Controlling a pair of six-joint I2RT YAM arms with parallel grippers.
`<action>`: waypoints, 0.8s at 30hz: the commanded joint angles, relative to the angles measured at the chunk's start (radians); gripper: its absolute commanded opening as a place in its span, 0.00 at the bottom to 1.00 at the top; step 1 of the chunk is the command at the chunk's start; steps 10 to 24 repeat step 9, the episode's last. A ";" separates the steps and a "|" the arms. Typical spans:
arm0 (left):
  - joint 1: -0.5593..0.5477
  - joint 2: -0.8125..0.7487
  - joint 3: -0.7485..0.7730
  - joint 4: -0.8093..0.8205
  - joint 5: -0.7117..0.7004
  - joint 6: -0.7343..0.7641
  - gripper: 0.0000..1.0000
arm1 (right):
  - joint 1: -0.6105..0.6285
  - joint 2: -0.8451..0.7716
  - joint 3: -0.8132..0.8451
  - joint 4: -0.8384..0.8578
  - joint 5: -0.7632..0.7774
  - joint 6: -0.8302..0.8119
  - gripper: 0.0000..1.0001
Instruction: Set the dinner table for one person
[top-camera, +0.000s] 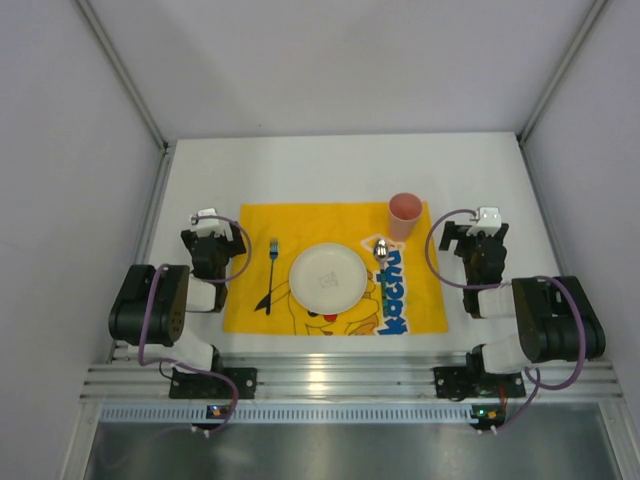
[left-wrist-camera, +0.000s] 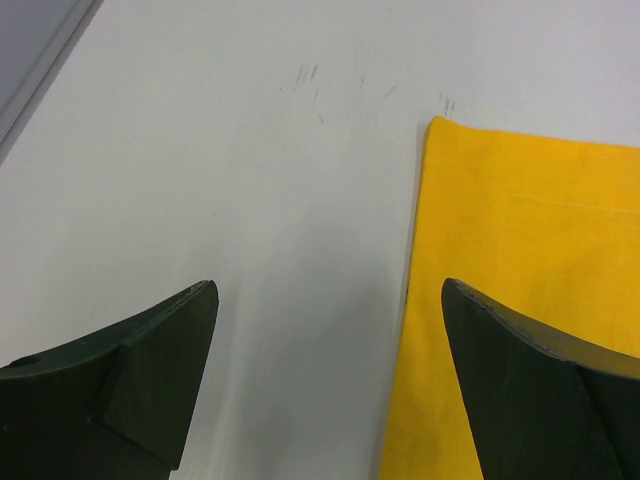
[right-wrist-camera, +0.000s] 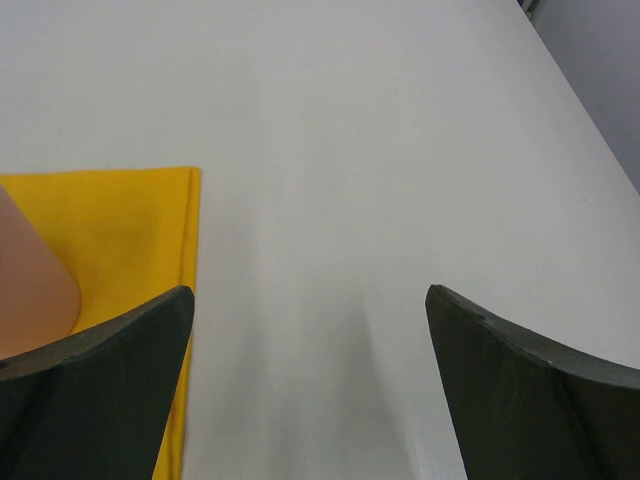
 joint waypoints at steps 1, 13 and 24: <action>-0.001 -0.003 0.002 0.088 0.009 0.004 0.99 | 0.005 0.007 0.034 0.062 -0.003 -0.006 1.00; -0.001 -0.003 0.002 0.088 0.009 0.004 0.99 | -0.022 0.005 0.040 0.050 -0.047 0.008 1.00; -0.001 -0.003 0.002 0.088 0.009 0.004 0.99 | -0.022 0.005 0.040 0.050 -0.047 0.008 1.00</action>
